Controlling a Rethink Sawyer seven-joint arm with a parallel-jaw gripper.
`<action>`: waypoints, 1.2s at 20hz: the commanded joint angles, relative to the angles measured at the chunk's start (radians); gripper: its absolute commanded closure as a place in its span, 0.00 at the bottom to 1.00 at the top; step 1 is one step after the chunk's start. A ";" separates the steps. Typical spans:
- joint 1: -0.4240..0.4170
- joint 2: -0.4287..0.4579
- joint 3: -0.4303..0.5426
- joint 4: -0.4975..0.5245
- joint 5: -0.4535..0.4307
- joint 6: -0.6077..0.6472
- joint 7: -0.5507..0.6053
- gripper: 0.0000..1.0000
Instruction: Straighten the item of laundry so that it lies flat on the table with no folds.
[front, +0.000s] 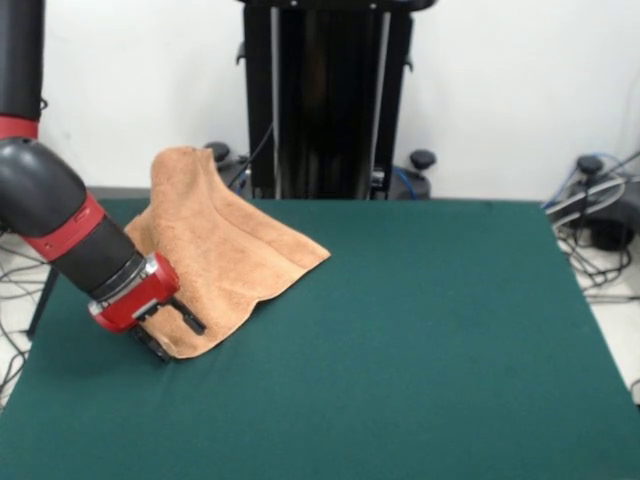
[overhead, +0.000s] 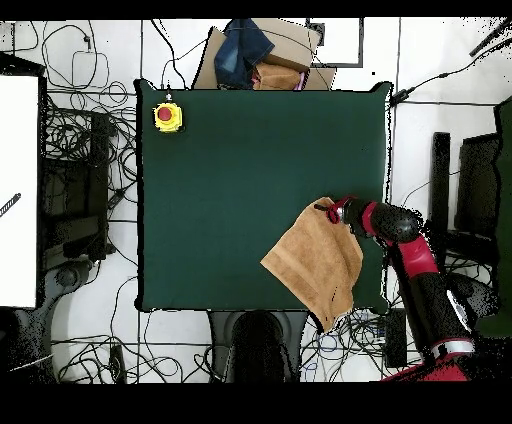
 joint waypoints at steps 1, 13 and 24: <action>0.019 0.107 -0.080 0.016 -0.081 -0.099 -0.015 0.00; 0.020 0.104 -0.089 0.022 -0.081 -0.138 0.017 1.00; -0.008 0.114 -0.072 0.042 -0.085 -0.206 0.010 1.00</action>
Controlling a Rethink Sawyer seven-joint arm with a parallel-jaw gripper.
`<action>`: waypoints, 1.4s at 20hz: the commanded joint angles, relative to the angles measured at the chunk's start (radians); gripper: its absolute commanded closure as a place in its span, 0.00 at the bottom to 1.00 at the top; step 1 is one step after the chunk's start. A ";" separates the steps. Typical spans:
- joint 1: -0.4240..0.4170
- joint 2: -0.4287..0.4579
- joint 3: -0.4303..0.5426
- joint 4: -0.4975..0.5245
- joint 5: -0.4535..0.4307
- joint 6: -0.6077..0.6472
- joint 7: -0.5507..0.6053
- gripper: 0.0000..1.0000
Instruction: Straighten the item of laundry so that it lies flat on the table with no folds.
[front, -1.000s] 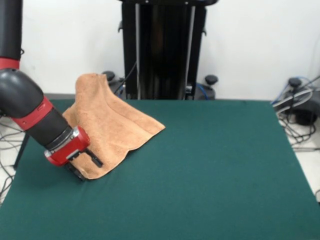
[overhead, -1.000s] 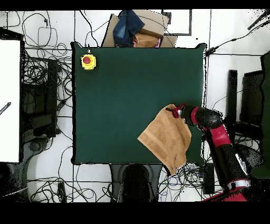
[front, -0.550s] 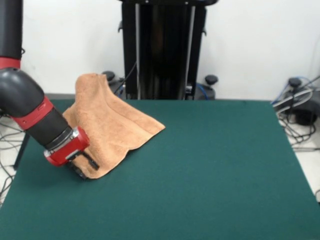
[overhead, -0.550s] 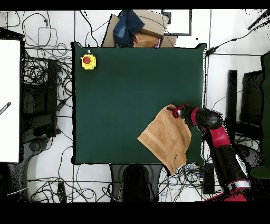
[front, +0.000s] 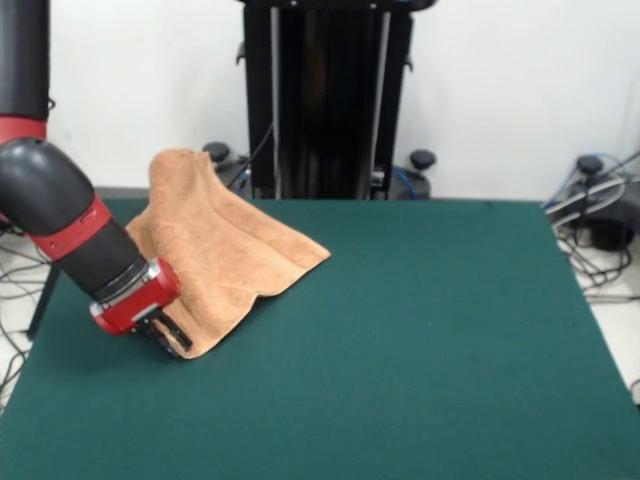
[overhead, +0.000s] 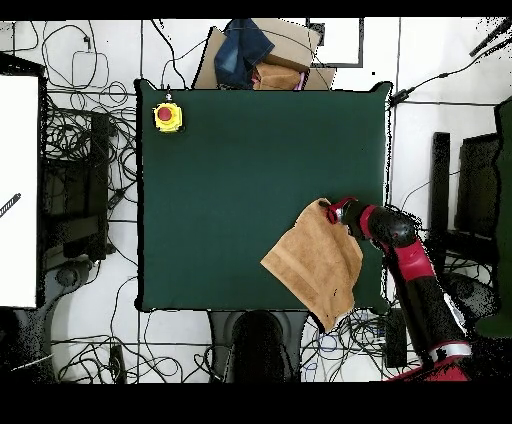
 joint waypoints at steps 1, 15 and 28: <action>0.005 0.102 -0.064 0.022 -0.081 -0.131 0.011 1.00; 0.034 -0.005 0.040 0.084 -0.075 -0.162 -0.003 1.00; 0.109 0.186 0.159 -0.200 0.030 0.141 -0.309 1.00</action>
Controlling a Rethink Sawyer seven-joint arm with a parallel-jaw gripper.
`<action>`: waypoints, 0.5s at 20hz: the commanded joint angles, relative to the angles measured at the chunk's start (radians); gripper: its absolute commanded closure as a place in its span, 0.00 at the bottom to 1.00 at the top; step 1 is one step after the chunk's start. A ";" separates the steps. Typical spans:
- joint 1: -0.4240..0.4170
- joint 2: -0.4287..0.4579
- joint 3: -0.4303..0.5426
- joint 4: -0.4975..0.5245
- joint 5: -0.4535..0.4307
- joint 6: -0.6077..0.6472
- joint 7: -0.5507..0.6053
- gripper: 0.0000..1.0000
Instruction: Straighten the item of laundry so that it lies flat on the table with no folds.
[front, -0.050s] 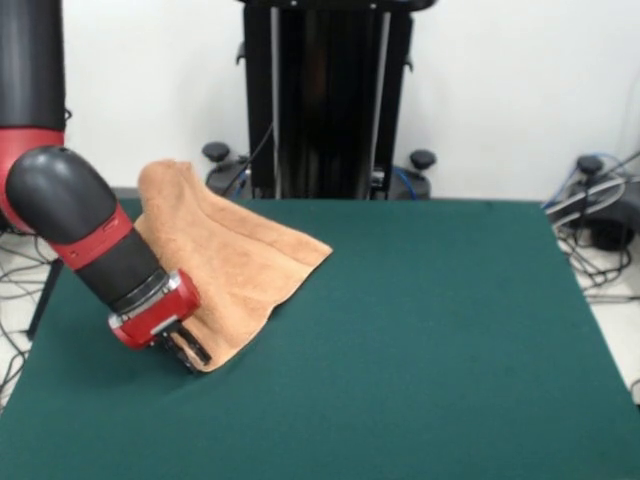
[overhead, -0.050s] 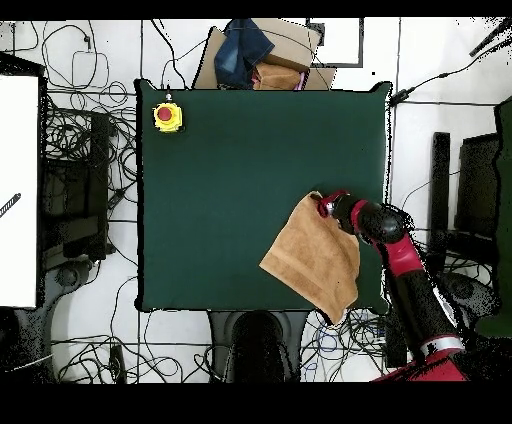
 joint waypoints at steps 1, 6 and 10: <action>0.101 0.166 0.122 -0.218 0.040 0.189 -0.313 1.00; 0.099 0.190 0.153 -0.244 0.034 0.209 -0.361 1.00; 0.103 0.199 0.162 -0.254 0.039 0.222 -0.371 1.00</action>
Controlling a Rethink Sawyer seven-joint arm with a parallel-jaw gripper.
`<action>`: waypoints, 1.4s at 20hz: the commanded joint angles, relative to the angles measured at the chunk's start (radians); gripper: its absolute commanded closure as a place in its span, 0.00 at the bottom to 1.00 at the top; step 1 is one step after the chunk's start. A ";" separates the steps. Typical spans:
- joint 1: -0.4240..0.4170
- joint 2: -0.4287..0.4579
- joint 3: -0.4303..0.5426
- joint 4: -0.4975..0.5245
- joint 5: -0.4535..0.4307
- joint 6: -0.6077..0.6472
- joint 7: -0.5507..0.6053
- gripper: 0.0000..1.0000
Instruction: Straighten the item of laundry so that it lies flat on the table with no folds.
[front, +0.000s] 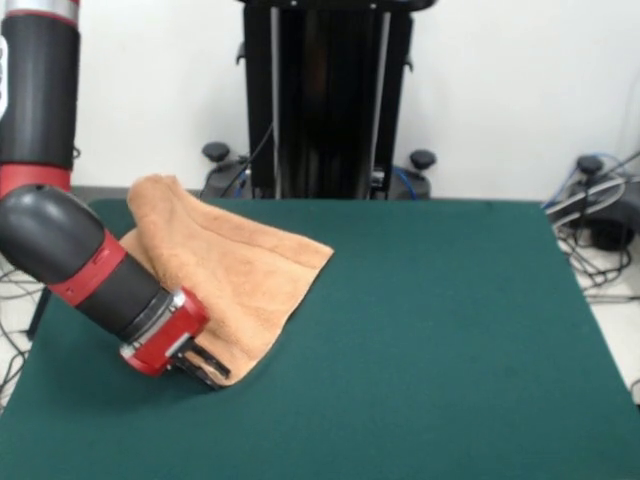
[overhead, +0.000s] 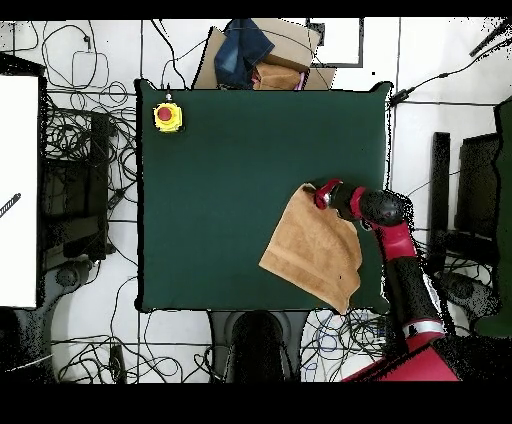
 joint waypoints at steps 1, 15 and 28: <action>0.074 0.107 0.081 -0.104 0.024 0.017 -0.210 1.00; 0.091 0.110 0.085 -0.111 0.040 0.034 -0.257 1.00; 0.079 0.116 0.110 -0.058 0.037 0.012 -0.272 1.00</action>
